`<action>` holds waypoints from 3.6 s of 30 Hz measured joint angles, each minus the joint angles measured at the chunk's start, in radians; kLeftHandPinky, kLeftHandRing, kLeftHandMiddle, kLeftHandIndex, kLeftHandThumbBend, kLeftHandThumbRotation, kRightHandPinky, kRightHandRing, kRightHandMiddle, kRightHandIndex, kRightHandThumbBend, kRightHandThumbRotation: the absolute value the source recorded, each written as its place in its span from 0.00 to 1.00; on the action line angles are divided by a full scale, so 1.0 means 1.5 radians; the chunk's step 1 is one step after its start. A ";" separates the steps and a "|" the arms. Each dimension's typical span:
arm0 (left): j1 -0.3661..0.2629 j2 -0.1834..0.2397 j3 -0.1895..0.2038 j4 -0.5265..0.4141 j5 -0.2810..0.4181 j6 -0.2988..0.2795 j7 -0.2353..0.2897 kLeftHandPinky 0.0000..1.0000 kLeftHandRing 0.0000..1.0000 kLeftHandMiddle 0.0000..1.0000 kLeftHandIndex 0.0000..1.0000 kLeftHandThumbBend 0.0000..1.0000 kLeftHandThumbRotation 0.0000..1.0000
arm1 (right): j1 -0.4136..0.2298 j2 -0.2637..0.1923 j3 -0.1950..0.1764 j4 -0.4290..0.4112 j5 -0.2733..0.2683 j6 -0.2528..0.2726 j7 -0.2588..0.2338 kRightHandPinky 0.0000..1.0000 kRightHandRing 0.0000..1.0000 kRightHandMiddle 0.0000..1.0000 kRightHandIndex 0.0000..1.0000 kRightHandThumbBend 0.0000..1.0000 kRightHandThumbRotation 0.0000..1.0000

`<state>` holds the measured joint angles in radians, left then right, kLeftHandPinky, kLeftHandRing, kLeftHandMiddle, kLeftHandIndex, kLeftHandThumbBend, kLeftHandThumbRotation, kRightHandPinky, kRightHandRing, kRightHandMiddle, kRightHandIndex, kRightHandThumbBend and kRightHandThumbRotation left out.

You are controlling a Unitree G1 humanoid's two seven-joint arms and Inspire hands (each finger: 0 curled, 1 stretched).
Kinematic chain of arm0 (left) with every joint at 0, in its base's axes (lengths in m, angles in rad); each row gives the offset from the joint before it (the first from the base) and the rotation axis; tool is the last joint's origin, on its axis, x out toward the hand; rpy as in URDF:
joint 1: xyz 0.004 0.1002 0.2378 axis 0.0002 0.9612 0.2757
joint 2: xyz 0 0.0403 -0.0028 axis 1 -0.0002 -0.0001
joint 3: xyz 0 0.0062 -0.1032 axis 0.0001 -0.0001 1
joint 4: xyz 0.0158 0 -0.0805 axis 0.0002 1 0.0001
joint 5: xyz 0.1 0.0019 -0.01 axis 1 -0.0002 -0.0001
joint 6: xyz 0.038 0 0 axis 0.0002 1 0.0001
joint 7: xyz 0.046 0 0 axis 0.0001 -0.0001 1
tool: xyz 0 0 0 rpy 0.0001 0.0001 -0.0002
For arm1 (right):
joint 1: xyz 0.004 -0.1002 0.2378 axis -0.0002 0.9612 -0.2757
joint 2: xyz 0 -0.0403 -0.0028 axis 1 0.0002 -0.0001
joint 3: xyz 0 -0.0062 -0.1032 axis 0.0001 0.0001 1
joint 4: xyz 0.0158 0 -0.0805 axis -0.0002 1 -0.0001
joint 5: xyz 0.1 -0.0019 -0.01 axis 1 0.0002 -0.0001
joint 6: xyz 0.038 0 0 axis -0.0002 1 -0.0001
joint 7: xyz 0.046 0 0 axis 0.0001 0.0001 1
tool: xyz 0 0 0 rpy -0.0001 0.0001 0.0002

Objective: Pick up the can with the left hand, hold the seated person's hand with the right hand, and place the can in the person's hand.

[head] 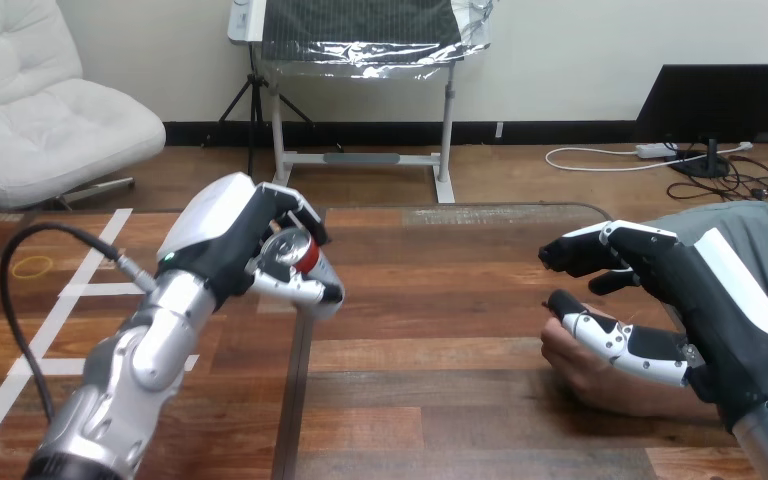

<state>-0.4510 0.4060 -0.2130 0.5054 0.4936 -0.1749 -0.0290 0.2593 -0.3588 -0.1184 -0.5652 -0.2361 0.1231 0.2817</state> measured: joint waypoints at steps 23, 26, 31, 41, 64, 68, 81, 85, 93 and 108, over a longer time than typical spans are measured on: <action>-0.078 -0.057 -0.005 0.079 0.001 -0.009 0.033 0.38 0.43 0.49 0.49 0.66 0.00 | 0.000 -0.055 -0.017 -0.001 -0.030 0.047 0.053 0.67 0.77 0.80 0.77 0.74 0.00; -0.088 -0.066 -0.005 0.092 0.003 -0.009 0.042 0.38 0.43 0.49 0.49 0.67 0.00 | 0.000 -0.073 -0.024 -0.001 -0.032 0.055 0.067 0.67 0.77 0.81 0.77 0.76 0.00; -0.106 -0.080 -0.006 0.116 0.004 -0.009 0.052 0.37 0.42 0.49 0.49 0.67 0.00 | 0.000 -0.106 -0.037 -0.001 -0.042 0.061 0.085 0.67 0.79 0.82 0.79 0.80 0.00; -0.138 -0.107 -0.006 0.162 0.004 -0.012 0.070 0.36 0.41 0.48 0.48 0.69 0.00 | 0.000 -0.180 -0.058 -0.001 -0.075 0.087 0.136 0.68 0.82 0.86 0.82 0.86 0.00; -0.199 -0.160 -0.013 0.263 0.008 -0.037 0.126 0.35 0.41 0.47 0.48 0.69 0.00 | -0.035 -0.326 -0.059 0.004 -0.159 0.118 0.267 0.79 0.89 0.89 0.85 0.91 0.00; -0.206 -0.166 -0.015 0.273 0.012 -0.039 0.131 0.35 0.41 0.47 0.47 0.68 0.00 | -0.050 -0.346 -0.058 0.010 -0.172 0.119 0.284 0.81 0.91 0.90 0.86 0.90 0.00; -0.225 -0.182 -0.018 0.299 0.018 -0.046 0.135 0.37 0.42 0.48 0.48 0.67 0.00 | -0.097 -0.403 -0.037 0.047 -0.222 0.116 0.336 0.84 0.94 0.91 0.87 0.89 0.00; -0.229 -0.184 -0.020 0.303 0.018 -0.047 0.137 0.36 0.42 0.48 0.48 0.67 0.00 | -0.113 -0.418 -0.023 0.066 -0.237 0.109 0.345 0.85 0.94 0.91 0.86 0.88 0.00; -0.240 -0.187 -0.021 0.313 0.018 -0.054 0.140 0.35 0.41 0.47 0.47 0.67 0.00 | -0.147 -0.430 0.011 0.112 -0.273 0.083 0.351 0.86 0.93 0.91 0.86 0.87 0.02; -0.262 -0.191 -0.023 0.324 0.016 -0.070 0.146 0.35 0.41 0.48 0.47 0.67 0.00 | -0.214 -0.445 0.089 0.213 -0.346 0.005 0.350 0.90 0.94 0.91 0.86 0.84 0.10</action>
<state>-0.8435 0.1195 -0.2472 0.9910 0.5177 -0.2804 0.1896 -0.0616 -1.0264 0.0154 -0.2463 -0.7549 0.1312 0.8067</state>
